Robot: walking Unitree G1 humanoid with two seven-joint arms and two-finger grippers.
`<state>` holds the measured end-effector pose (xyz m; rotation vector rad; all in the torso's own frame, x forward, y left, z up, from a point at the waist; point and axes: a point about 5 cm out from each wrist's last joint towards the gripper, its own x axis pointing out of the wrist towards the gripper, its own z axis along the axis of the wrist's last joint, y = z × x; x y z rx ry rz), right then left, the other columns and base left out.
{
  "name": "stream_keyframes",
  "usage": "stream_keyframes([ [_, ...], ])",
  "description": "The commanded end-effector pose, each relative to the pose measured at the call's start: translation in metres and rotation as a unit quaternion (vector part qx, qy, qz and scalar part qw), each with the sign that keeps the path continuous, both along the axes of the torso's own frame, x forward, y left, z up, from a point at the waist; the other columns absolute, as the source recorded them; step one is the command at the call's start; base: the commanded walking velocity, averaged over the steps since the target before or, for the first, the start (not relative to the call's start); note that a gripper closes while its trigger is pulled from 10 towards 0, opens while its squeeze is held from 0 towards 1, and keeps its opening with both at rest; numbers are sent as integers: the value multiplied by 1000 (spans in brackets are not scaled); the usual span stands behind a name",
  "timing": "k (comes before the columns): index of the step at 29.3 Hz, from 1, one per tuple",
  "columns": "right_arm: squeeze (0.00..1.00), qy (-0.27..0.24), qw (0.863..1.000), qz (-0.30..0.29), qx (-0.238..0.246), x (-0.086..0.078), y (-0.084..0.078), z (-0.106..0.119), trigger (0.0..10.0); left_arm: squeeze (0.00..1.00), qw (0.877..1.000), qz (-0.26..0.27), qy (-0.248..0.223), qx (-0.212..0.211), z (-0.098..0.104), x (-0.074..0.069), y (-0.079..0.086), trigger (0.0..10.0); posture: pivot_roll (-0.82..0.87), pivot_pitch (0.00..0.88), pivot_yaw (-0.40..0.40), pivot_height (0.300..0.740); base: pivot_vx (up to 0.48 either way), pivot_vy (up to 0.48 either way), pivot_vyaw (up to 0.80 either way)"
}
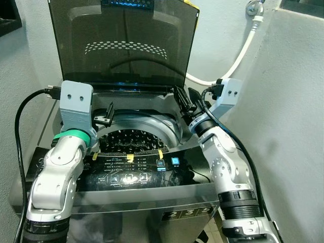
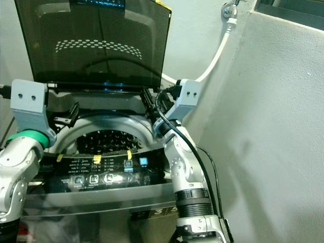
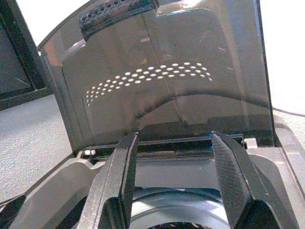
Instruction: Clothes washing
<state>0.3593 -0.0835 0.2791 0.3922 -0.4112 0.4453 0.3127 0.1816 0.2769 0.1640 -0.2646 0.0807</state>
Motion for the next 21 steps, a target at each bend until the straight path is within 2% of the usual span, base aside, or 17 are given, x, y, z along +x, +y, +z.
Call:
stream_keyframes([
  [1,0,8,1000,-4,-8,-2,0,-4,10000,0,1000,-4,7,1,-5,0,-4,10000,50,0,-52,740,0,0,0],
  [16,0,13,1000,2,-22,-5,6,-4,10000,0,1000,-2,-8,-13,-4,-2,-7,10000,43,6,-68,740,0,-470,0],
  [19,0,14,1000,3,-22,-5,6,-4,10000,0,1000,-1,-8,-16,-4,-2,-7,10000,43,6,-68,740,0,0,0],
  [20,0,15,1000,3,-24,-5,5,-4,10000,0,998,-13,-6,-69,-5,-2,-7,10000,42,7,-67,740,0,330,0],
  [21,0,15,1000,3,-24,-5,5,-4,10000,0,997,-18,-6,-77,-4,-3,-8,10000,42,7,-67,740,0,480,0],
])
